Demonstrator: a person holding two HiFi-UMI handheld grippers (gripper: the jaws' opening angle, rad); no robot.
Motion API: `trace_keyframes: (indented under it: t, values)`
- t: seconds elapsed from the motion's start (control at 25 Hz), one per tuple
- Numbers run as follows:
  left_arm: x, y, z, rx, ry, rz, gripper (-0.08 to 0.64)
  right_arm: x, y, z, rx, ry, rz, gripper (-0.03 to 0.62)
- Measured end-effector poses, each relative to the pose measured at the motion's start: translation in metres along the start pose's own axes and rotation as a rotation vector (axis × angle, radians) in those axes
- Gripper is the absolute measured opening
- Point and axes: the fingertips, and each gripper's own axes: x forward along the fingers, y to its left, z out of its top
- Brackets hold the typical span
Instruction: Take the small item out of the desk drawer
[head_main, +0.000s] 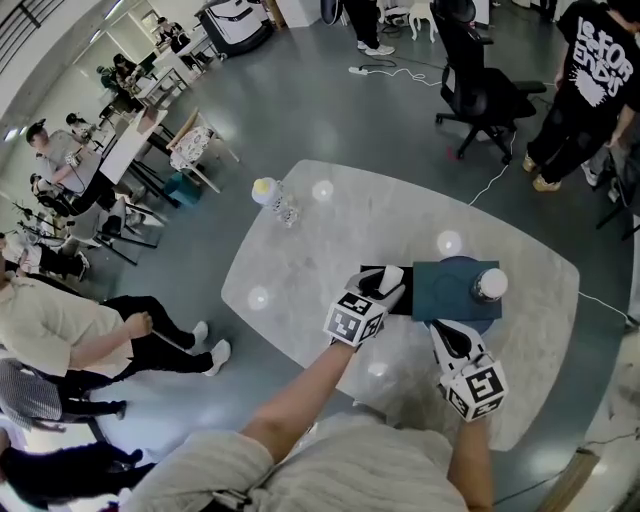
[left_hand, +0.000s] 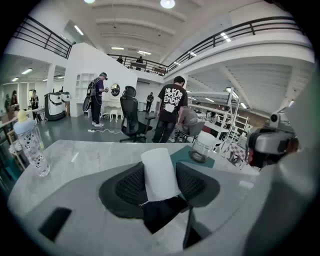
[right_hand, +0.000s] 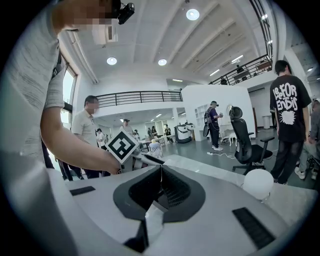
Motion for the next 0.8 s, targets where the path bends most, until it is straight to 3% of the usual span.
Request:
trace_keyframes:
  t: [0.8]
  values:
    - [-0.054, -0.052, 0.035, 0.045, -0.166, -0.118, 0.209, -0.009, 0.018, 0.004, -0.025, 0.02, 0.006, 0.009]
